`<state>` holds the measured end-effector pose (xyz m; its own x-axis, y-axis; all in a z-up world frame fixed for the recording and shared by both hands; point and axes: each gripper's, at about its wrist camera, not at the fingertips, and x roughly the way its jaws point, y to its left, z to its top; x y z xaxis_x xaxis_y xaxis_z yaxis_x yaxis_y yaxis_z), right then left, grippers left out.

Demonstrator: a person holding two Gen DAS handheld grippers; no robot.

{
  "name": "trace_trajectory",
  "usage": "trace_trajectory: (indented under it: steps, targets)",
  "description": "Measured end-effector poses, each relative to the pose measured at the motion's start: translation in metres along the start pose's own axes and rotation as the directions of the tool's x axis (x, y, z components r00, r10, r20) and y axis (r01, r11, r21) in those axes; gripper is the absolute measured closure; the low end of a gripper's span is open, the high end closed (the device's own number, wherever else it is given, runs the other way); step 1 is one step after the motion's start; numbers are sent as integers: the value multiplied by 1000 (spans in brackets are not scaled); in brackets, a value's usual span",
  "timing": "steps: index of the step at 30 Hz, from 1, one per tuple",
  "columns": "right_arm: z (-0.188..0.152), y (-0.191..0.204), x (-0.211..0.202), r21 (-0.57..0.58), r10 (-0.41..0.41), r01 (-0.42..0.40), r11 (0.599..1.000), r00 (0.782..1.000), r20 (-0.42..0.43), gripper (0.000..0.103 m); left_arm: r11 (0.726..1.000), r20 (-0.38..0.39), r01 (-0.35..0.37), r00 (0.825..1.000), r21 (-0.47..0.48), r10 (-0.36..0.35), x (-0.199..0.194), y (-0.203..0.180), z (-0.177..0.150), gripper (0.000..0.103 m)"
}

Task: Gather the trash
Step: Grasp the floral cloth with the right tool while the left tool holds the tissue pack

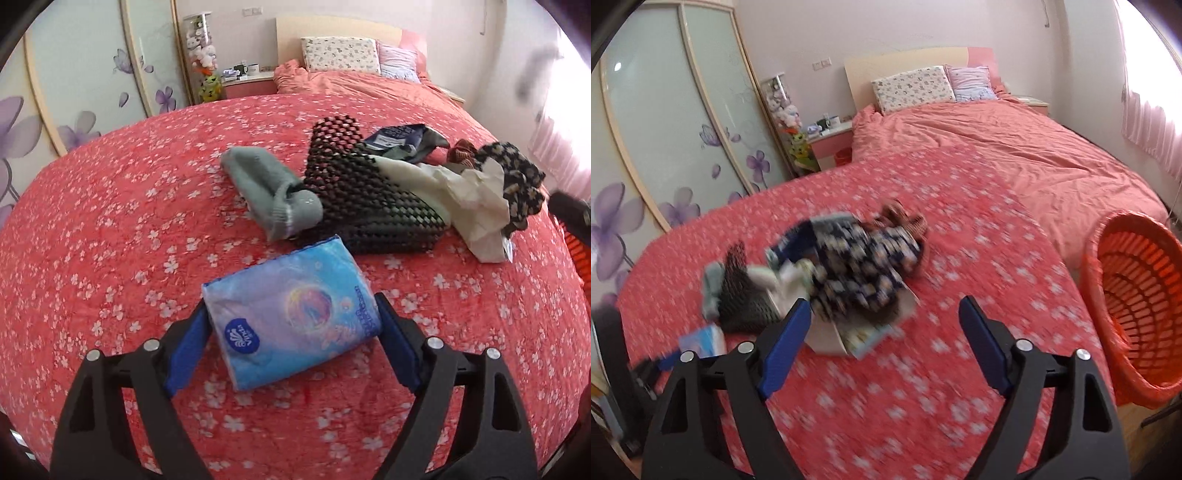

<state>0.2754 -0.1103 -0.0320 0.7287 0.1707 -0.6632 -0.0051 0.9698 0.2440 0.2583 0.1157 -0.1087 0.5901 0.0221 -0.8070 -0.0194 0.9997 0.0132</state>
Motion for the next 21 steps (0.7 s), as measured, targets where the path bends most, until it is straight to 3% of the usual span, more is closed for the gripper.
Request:
trace_trajectory:
  steps: [5, 8, 13, 15, 21]
  targets:
    - [16, 4, 17, 28, -19, 19, 999, 1000, 19, 26, 1000, 0, -2, 1000, -8, 2, 0, 4, 1, 21]
    - [13, 8, 30, 7, -30, 30, 1000, 999, -12, 36, 1000, -1, 1, 1000, -12, -1, 2, 4, 4, 21]
    - [2, 13, 41, -24, -10, 9, 1000, 999, -47, 74, 1000, 3, 4, 1000, -16, -4, 2, 8, 6, 22]
    - [2, 13, 32, -39, 3, -4, 999, 1000, -25, 82, 1000, 7, 13, 1000, -18, -13, 1, 10, 5, 22]
    - [9, 3, -4, -52, 19, -16, 999, 998, 62, 90, 999, 24, 27, 999, -33, -26, -7, 17, 0, 23]
